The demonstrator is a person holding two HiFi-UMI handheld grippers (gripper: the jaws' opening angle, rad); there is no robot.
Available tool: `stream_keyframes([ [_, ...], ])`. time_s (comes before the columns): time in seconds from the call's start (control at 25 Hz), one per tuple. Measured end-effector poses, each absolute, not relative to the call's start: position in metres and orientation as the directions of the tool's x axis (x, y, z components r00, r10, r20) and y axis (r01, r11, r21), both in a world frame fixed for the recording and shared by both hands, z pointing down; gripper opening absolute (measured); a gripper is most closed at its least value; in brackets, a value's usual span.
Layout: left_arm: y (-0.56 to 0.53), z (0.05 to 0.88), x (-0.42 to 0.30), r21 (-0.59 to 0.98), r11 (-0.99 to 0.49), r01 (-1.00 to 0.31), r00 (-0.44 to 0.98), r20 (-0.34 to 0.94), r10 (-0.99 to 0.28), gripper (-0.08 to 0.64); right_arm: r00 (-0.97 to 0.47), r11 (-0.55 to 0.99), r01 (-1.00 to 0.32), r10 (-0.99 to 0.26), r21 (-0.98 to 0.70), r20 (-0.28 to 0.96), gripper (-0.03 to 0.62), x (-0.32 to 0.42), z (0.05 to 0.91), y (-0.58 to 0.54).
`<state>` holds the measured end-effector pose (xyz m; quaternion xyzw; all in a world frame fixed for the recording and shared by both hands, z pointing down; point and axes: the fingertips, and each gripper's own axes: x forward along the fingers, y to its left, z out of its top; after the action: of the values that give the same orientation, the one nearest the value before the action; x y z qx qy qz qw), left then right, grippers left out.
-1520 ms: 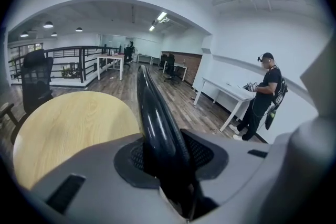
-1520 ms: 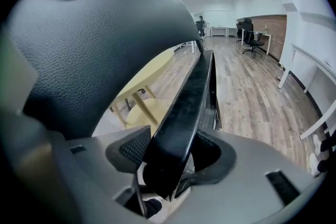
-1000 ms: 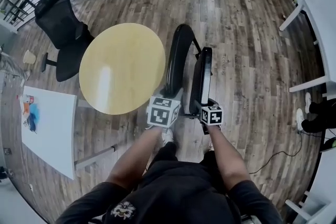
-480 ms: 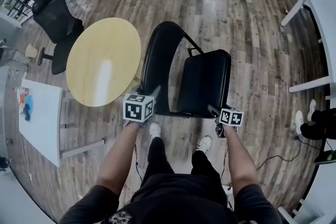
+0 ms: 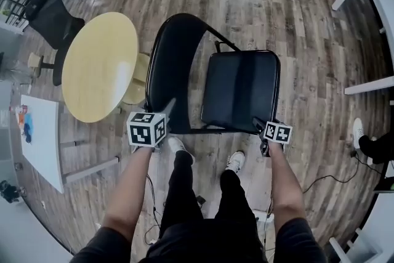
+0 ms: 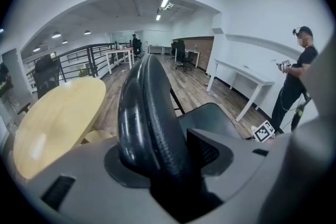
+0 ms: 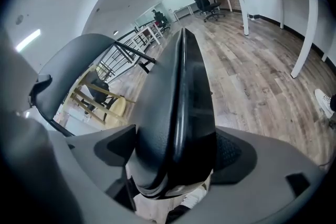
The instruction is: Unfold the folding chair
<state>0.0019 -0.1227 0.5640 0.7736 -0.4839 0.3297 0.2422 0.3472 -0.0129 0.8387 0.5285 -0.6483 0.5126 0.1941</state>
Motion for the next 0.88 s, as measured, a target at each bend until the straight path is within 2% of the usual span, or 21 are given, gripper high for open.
stream_keyframes([
  [0.32, -0.124, 0.613, 0.033, 0.088, -0.410, -0.908, 0.339, 0.730, -0.593, 0.204, -0.494, -0.103, -0.784, -0.495, -0.613, 0.715, 0.416, 0.407, 0.912, -0.004],
  [0.88, -0.113, 0.662, 0.102, 0.145, -0.428, -0.892, 0.391, 0.724, -0.569, 0.187, -0.631, -0.164, -0.643, -0.441, -0.748, 0.639, 0.436, 0.462, 1.008, 0.025],
])
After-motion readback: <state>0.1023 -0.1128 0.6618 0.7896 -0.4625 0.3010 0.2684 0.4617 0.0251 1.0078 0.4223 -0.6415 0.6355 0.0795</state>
